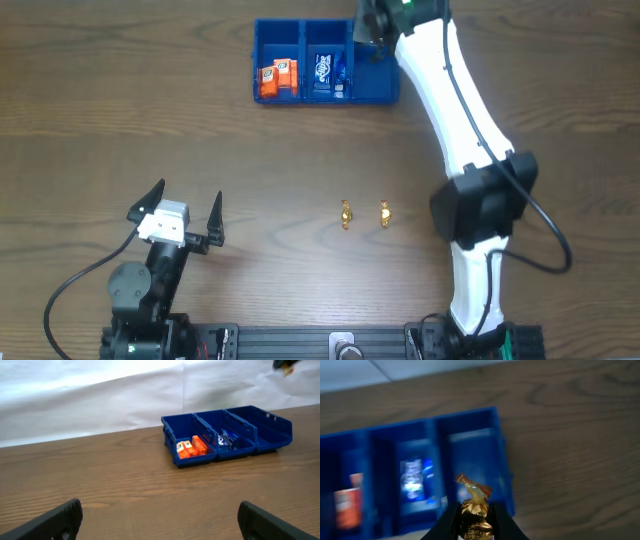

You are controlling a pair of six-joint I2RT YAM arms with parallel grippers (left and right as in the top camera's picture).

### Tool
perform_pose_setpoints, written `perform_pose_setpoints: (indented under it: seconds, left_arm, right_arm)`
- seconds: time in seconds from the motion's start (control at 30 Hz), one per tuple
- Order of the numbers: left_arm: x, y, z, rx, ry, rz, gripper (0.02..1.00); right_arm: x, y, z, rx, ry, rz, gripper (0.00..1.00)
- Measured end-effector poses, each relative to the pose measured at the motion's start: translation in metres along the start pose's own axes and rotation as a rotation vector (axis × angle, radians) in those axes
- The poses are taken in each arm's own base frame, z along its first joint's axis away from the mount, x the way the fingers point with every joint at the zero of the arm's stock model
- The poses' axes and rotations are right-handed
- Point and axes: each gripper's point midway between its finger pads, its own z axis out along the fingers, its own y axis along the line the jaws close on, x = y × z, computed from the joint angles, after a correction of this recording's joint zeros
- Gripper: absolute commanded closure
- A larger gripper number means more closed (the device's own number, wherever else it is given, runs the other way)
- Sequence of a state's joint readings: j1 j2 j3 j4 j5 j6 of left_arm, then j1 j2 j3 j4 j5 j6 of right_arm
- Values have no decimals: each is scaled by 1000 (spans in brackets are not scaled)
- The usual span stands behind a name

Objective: Sort Candies Into Trays

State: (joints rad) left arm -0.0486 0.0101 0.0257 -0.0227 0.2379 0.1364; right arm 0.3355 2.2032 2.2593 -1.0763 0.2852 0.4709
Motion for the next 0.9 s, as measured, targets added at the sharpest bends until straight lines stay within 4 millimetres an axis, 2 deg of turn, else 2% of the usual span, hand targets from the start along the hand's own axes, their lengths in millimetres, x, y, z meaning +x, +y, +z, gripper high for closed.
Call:
perform_pose_setpoints:
  seconds: [0.13, 0.23, 0.4, 0.47, 0.5, 0.53, 0.57, 0.6, 0.7, 0.9]
  left_arm:
    - [0, 0, 0, 0, 0, 0, 20]
    - [0, 0, 0, 0, 0, 0, 23]
    - [0, 0, 0, 0, 0, 0, 20]
    - [0, 0, 0, 0, 0, 0, 20]
    - [0, 0, 0, 0, 0, 0, 20]
    - [0, 0, 0, 0, 0, 0, 20]
    - [0, 0, 0, 0, 0, 0, 20]
    - [0, 0, 0, 0, 0, 0, 20]
    - [0, 0, 0, 0, 0, 0, 20]
    - [0, 0, 0, 0, 0, 0, 20]
  right_arm:
    - [23, 2, 53, 21, 79, -43, 858]
    - [32, 6, 69, 15, 105, -54, 853]
    - [30, 10, 73, -1, 92, -55, 831]
    - [30, 10, 74, -2, 93, -57, 720]
    - [30, 10, 74, -2, 94, -61, 623]
    - [30, 11, 75, -2, 95, -65, 443]
    - [31, 11, 76, -2, 96, -69, 308]
    - [32, 11, 77, -2, 99, -67, 240]
    - [35, 11, 79, 0, 109, -73, 145]
    - [45, 11, 71, 5, 137, -95, 106]
